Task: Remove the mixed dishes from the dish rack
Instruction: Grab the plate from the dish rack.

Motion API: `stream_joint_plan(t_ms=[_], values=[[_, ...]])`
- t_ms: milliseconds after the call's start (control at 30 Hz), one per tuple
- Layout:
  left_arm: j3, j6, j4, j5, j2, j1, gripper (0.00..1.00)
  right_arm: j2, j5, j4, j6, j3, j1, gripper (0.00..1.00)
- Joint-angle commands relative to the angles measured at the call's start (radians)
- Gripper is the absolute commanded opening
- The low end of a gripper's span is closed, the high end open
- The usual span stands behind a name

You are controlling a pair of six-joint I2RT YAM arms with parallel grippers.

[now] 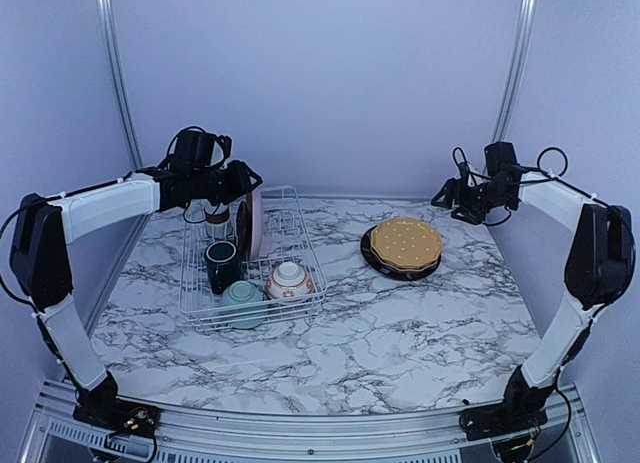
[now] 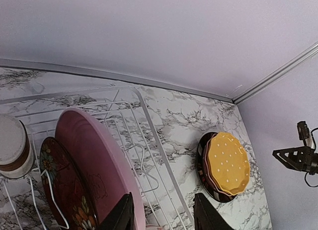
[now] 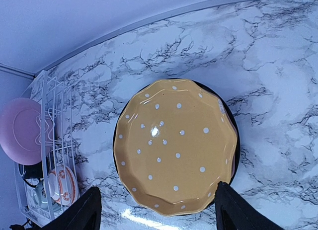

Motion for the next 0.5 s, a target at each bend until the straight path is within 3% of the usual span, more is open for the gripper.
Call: stream_joint_plan(t_ms=[0,300,400,467], values=[[-0.015,-0.018,-0.021,0.036,0.045,-0.001,0.42,-0.035,-0.001,0.011,0.002,0.003,-0.002,0.76],[-0.009,-0.023,-0.012,0.058,0.09,-0.001,0.42,-0.028,-0.002,0.009,0.001,0.001,-0.002,0.76],[-0.011,-0.027,-0.002,0.067,0.096,-0.001,0.36,-0.025,0.0,0.009,0.0,0.005,-0.002,0.76],[-0.012,-0.031,0.003,0.071,0.092,-0.001,0.27,-0.024,-0.001,0.01,0.001,0.007,-0.002,0.76]])
